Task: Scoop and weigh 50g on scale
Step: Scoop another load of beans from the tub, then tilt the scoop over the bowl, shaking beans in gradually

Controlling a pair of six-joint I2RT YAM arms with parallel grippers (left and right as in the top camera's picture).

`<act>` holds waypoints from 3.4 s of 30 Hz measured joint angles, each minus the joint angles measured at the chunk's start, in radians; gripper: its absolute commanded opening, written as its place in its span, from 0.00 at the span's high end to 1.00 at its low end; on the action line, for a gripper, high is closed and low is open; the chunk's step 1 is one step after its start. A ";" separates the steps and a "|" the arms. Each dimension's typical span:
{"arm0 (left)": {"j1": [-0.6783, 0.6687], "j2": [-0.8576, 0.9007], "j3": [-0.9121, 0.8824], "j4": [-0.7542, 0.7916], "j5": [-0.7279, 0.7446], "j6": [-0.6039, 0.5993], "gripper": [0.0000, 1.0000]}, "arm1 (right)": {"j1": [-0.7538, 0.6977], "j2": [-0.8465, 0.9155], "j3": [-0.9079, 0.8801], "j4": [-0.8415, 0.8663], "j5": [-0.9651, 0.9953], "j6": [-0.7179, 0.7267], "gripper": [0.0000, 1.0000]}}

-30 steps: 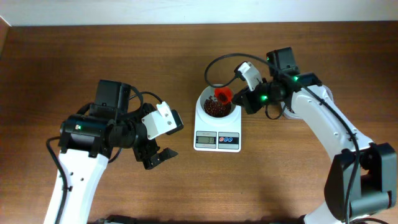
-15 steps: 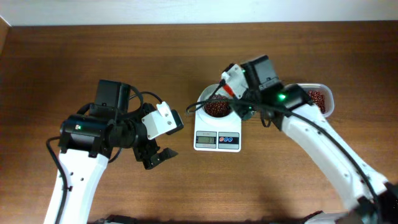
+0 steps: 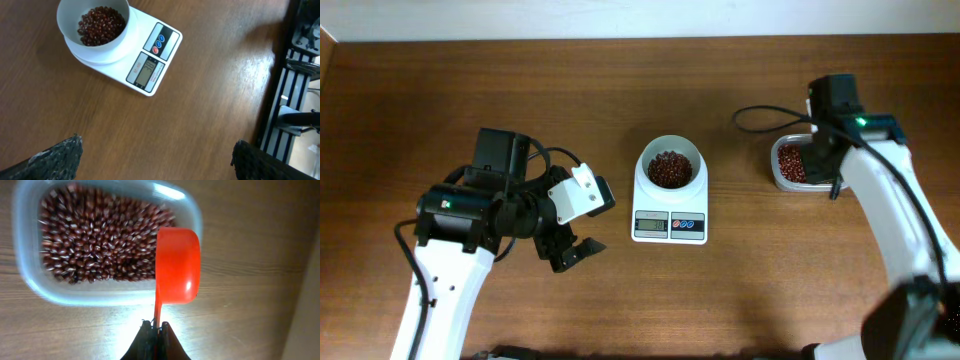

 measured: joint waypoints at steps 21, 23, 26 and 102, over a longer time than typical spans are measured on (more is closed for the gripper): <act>0.000 0.000 0.000 0.000 0.000 0.000 0.01 | -0.205 0.143 -0.001 0.066 -0.603 -0.085 0.96; 0.000 0.000 0.000 0.000 0.000 0.000 0.01 | -0.287 0.144 -0.001 0.046 -0.746 -0.091 0.96; 0.000 0.000 0.000 0.001 0.000 0.000 0.01 | -0.369 0.145 -0.001 0.032 -0.881 -0.107 0.96; 0.000 0.000 0.000 0.001 0.000 0.000 0.01 | 0.175 0.083 -0.001 0.270 -1.046 0.208 0.96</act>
